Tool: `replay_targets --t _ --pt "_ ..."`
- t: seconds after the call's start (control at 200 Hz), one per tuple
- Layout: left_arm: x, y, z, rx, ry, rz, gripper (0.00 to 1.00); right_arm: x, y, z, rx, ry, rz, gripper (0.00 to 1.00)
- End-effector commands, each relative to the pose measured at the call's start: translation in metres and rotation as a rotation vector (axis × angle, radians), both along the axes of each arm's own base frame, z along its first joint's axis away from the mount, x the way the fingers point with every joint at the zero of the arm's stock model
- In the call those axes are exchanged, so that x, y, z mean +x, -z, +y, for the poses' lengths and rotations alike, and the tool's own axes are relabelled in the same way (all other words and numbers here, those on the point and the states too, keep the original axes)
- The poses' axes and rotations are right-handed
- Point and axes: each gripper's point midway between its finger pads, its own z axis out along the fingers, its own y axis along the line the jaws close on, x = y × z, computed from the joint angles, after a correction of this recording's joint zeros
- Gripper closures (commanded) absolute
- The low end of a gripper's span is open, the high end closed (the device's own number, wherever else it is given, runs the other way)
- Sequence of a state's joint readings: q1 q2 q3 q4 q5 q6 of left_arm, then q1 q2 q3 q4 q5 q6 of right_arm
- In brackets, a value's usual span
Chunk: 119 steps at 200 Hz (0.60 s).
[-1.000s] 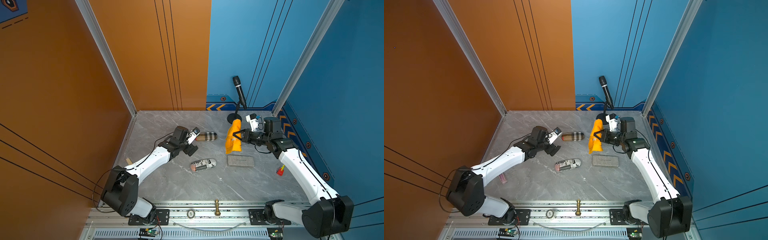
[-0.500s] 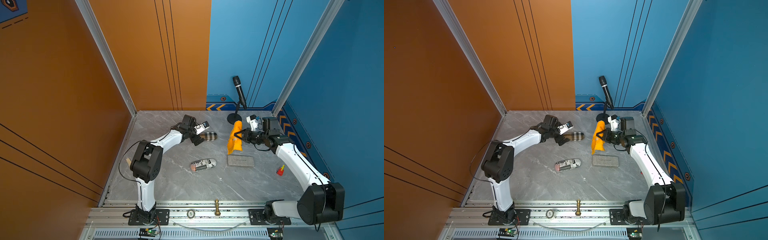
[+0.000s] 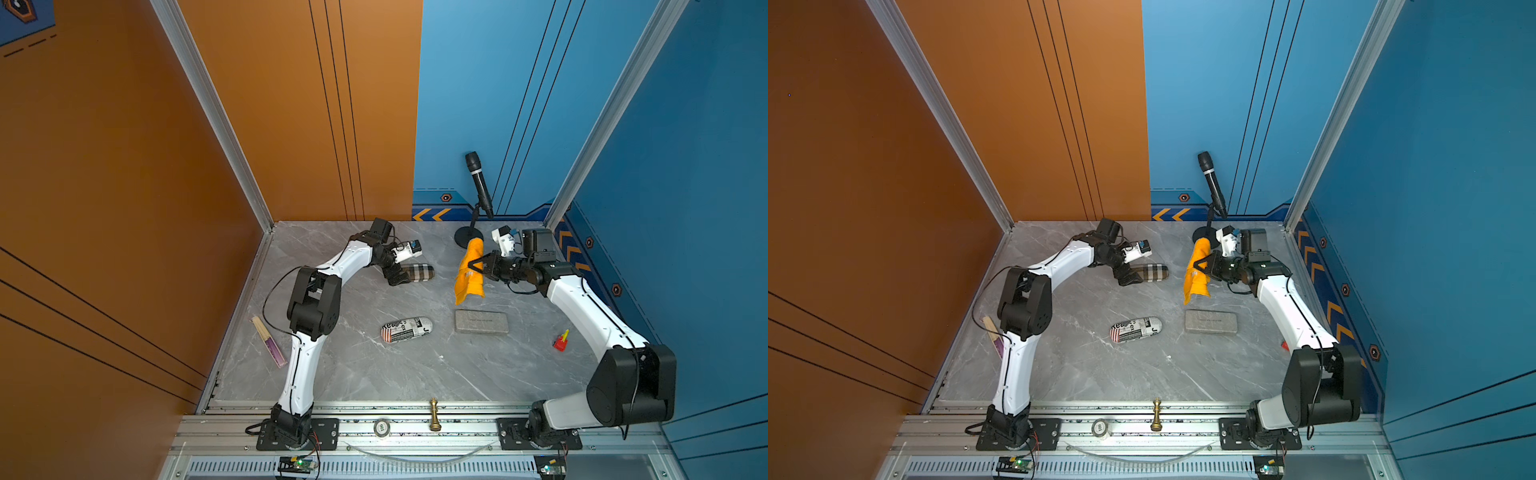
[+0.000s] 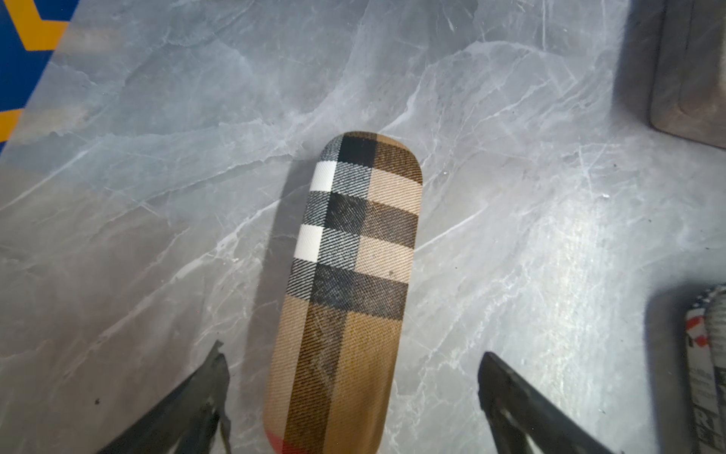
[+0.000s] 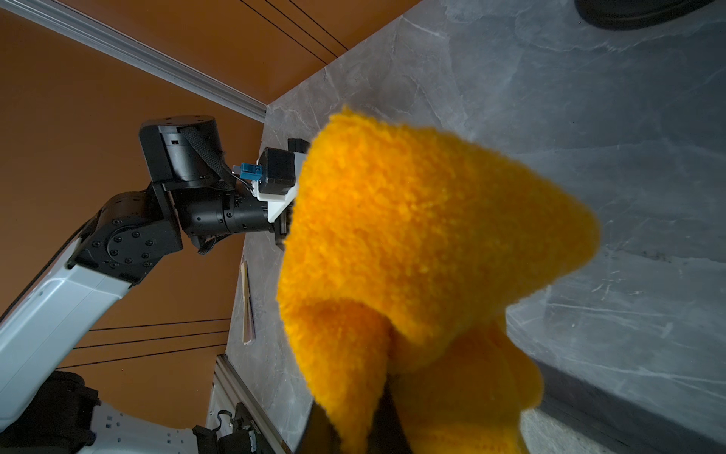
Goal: Wipe the eyeglass case
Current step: Pick up the eyeglass case from the center of the board.
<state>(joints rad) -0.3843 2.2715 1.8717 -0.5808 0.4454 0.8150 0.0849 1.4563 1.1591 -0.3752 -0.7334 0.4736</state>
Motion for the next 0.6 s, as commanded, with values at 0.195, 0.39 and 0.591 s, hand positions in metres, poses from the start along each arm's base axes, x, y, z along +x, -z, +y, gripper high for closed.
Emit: replay_targets --t 0.195,0.39,0.591 --pt "-0.012 0.030 0.009 0.097 0.040 0.053 0.02 0.003 -0.007 0.003 0.011 -0.035 -0.030 1.00" --pt "-0.015 0.043 0.007 0.157 0.068 0.041 0.01 0.004 -0.005 0.004 0.011 -0.037 -0.025 1.00" --pt "-0.016 0.053 0.004 0.197 0.083 0.037 0.01 0.005 -0.002 0.002 0.004 -0.031 -0.022 1.00"
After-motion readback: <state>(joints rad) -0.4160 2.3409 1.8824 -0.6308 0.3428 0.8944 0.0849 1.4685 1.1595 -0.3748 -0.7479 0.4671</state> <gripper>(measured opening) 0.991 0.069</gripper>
